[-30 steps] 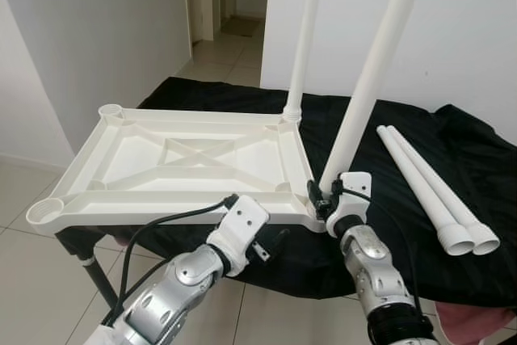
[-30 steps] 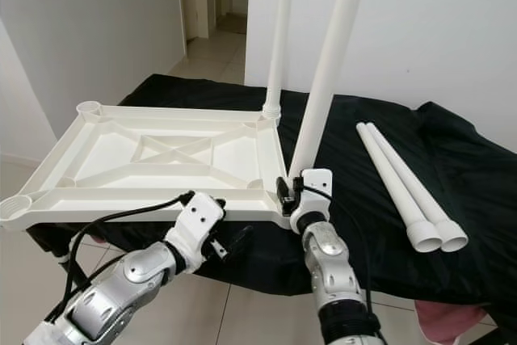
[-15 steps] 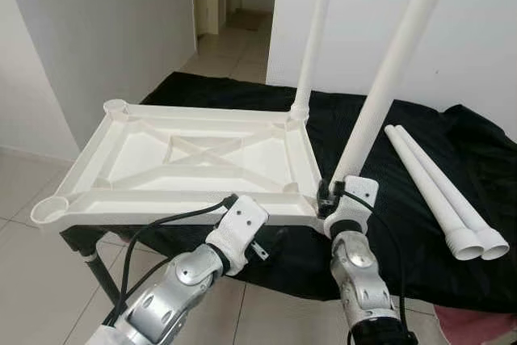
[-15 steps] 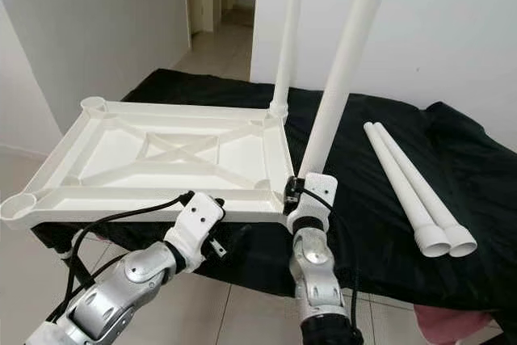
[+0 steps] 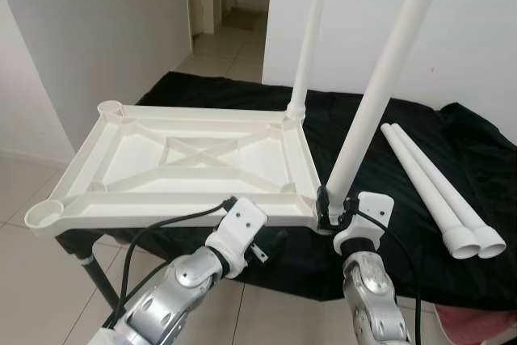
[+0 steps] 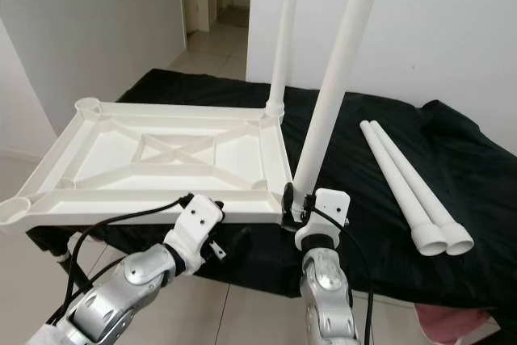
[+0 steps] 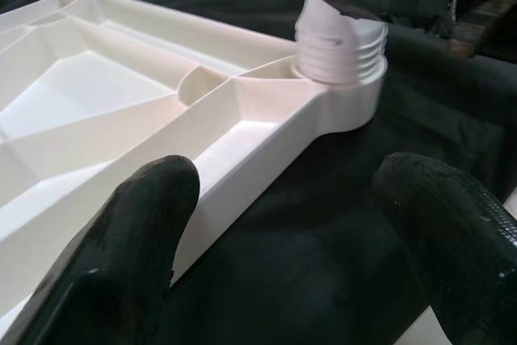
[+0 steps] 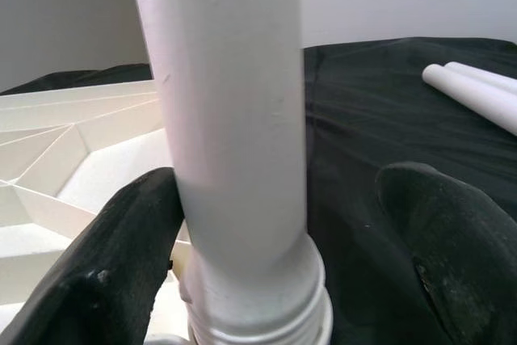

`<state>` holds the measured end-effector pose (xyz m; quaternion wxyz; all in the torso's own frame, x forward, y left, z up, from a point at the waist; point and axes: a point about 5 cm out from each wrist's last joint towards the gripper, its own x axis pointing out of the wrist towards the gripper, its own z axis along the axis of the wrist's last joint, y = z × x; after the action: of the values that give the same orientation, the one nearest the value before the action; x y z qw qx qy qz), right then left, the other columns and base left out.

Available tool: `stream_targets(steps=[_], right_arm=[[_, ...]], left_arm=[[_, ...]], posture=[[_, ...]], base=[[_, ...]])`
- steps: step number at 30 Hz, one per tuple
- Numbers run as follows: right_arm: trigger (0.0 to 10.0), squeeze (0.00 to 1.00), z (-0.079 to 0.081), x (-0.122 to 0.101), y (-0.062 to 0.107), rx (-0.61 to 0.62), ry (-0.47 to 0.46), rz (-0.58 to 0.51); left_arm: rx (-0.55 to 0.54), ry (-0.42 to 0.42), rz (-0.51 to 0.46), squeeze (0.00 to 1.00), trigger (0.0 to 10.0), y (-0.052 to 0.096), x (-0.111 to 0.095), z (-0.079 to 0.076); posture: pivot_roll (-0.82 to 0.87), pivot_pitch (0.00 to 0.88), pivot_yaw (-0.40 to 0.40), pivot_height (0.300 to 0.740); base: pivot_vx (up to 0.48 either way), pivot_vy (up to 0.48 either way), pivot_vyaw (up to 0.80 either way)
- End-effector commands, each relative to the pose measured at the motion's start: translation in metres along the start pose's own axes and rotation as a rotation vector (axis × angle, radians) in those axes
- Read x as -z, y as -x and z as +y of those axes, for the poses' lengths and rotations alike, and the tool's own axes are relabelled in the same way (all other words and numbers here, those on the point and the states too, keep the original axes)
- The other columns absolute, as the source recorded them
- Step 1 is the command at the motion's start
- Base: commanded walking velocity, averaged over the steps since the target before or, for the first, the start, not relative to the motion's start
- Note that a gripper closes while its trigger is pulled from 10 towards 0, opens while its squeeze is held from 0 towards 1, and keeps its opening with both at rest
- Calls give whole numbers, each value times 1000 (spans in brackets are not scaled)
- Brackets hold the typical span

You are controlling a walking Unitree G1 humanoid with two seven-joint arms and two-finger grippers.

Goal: Building children table

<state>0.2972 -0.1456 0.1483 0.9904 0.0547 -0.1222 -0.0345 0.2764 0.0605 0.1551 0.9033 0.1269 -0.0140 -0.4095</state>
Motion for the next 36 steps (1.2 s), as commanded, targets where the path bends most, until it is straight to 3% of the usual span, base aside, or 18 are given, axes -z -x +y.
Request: stream_targets(steps=[1,3,4,7,8,9,14,22,23,24,25,31,33,36], right_arm=[[10000,0,-2,-1,5,-10,-4,1],[9608,0,-1,2,14,-45,-4,15],[4706,0,-1,3,17,-52,-3,19],[4706,0,0,3,20,-59,-10,19],[471,0,1,4,22,-65,-8,22],[0,0,2,5,25,-77,-13,28],[0,0,11,10,32,-151,-43,56],[0,0,18,13,32,-236,-51,90],[6902,0,20,14,30,-260,-41,99],[6902,0,20,14,30,-260,-41,99],[10000,0,20,15,27,-276,-46,107],[10000,0,15,12,10,-292,-31,101],[10000,0,5,7,-5,-275,-10,88],[10000,0,-2,5,-12,-254,6,78]], left_arm=[[2,-4,-5,0,10000,3,1,5],[-29,-19,-1,0,10000,6,0,18],[-41,-24,3,0,10000,8,1,23],[-51,-25,7,0,10000,9,1,27],[-58,-32,11,0,10000,10,1,31],[-69,-40,16,0,10000,12,1,37],[-86,-66,27,0,10000,14,1,50],[-86,-76,27,0,10000,15,1,53],[-84,-75,29,0,10000,14,2,52],[-84,-75,29,0,10000,14,2,52],[-80,-73,34,0,10000,14,4,52],[-61,-71,59,0,10000,13,11,49],[-50,-59,85,0,10000,12,19,48],[-48,-56,114,0,10000,12,27,49]], posture=[[8,79,-36,740],[7,78,-35,740],[2,74,-32,740],[2,74,-32,740],[1,74,-29,740],[0,72,-26,740],[-4,73,-21,740],[-4,70,-19,740],[-3,70,-20,740],[-3,70,-20,740],[-3,71,-20,740],[-1,74,-18,740],[1,77,-16,740],[3,78,-15,740]], base=[[0,0,0],[0,0,0],[0,0,0],[0,0,0],[0,0,0],[0,0,0],[0,0,0],[0,0,0],[0,0,0],[0,0,0],[0,0,0],[0,0,0],[0,0,0],[0,0,0]])
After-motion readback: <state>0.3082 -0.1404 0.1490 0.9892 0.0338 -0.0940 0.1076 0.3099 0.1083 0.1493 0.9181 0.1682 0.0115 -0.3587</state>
